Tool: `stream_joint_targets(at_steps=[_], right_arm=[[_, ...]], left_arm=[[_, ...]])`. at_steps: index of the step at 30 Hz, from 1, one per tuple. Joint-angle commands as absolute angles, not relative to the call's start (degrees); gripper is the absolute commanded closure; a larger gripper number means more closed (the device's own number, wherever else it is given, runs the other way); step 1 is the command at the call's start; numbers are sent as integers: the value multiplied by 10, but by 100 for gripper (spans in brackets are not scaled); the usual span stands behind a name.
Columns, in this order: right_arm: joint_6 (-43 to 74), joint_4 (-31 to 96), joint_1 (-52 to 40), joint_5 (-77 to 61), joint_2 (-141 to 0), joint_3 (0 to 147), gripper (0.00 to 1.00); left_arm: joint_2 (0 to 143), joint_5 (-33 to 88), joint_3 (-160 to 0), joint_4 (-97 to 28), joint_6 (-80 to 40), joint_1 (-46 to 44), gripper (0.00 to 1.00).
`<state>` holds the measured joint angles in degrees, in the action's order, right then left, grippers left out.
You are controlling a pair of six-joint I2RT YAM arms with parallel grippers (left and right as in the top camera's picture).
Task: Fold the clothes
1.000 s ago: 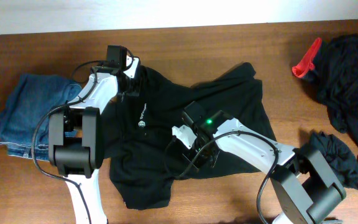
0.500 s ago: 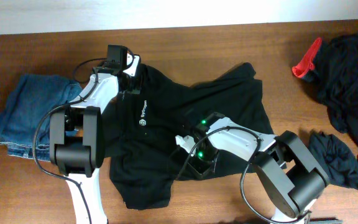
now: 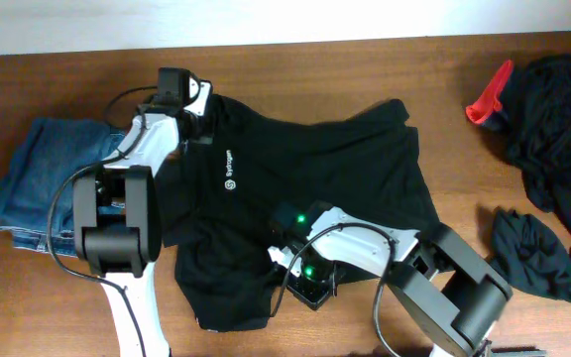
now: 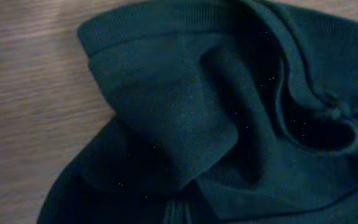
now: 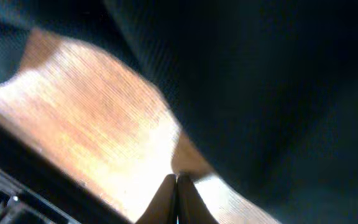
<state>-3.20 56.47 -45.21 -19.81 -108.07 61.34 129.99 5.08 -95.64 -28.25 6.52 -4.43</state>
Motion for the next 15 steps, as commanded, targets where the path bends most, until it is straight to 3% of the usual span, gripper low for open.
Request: stream_joint_targets(at_steps=[1, 6, 11, 15], right_arm=[[-14, 552, -440, -173, -1004, 611, 96], [-11, 546, -403, -170, -886, 626, 96], [107, 525, -314, -87, -804, 630, 96], [177, 535, -210, -84, -805, 630, 96]], left_arm=[[1293, 32, -1029, -340, 83, -39, 87], [1261, 36, -1127, -452, 83, -42, 78], [1241, 104, -1156, -465, 89, -73, 75], [1254, 127, -1154, -438, 96, -124, 87]])
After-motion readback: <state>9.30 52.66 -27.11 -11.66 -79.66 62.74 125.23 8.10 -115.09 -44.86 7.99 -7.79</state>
